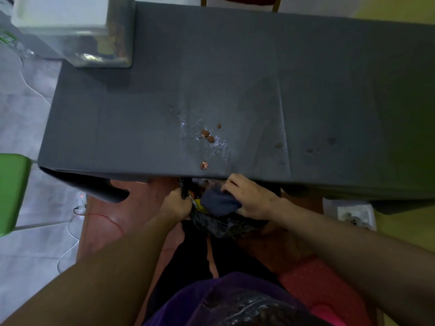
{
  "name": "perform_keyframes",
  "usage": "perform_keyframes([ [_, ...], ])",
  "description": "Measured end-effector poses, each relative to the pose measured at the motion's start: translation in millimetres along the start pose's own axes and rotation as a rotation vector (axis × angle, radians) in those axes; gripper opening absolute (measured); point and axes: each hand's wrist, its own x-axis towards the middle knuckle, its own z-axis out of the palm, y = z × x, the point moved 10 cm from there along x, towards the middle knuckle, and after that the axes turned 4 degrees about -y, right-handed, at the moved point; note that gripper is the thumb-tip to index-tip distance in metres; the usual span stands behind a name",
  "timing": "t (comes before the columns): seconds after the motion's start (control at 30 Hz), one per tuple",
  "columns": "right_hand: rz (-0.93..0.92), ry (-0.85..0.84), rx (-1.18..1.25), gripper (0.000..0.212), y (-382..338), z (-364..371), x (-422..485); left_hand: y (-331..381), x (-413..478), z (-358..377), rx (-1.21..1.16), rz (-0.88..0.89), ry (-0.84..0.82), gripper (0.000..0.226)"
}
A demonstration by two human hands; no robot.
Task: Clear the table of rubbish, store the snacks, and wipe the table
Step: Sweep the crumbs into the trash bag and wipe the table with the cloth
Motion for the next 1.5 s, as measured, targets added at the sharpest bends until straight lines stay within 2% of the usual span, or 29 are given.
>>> perform_keyframes([
  [0.17,0.112,0.035,-0.058,0.027,4,-8,1,0,0,0,-0.014,-0.007,-0.011,0.027],
  [0.33,0.18,0.098,-0.087,0.026,6,-26,7,-1,0,-1,-0.006,-0.015,-0.014,0.029],
  [0.47,0.084,0.138,-0.123,0.026,-2,-26,7,-1,-1,-1,-0.022,-0.01,-0.02,0.03],
  [0.53,0.11,0.155,-0.105,0.018,1,-27,6,0,-1,-2,-0.02,-0.009,-0.019,0.028],
  [0.6,0.143,0.211,-0.059,0.023,4,-33,5,0,-1,-1,-0.022,-0.008,-0.024,0.027],
  [0.67,0.183,0.302,0.063,0.028,7,-49,3,0,0,-1,-0.031,-0.009,-0.025,0.027],
  [0.73,0.267,0.469,0.156,0.024,19,-74,-1,-1,0,-1,-0.031,-0.009,-0.024,0.026],
  [0.8,0.412,0.662,0.233,0.019,41,-98,-7,-1,0,-2,-0.028,-0.008,-0.026,0.025],
  [0.9,0.623,0.966,0.473,0.025,82,-120,-16,0,-1,-3,-0.038,-0.001,-0.042,0.028],
  [0.97,0.732,1.051,0.577,0.029,104,-128,-12,-1,-1,-4,-0.04,-0.004,-0.048,0.032],
  [1.07,0.761,0.881,0.579,0.04,116,-132,22,-4,0,-5,-0.029,-0.005,-0.042,0.025],
  [1.23,0.516,0.434,0.496,0.058,75,-112,84,-7,2,-5,-0.016,-0.002,-0.043,0.021],
  [1.4,0.132,0.188,0.25,0.046,10,-80,98,-6,2,-7,0.019,0.014,-0.033,0.021],
  [1.5,-0.012,0.069,0.123,0.031,-21,-61,79,-5,2,-8,0.031,0.026,-0.027,0.021],
])
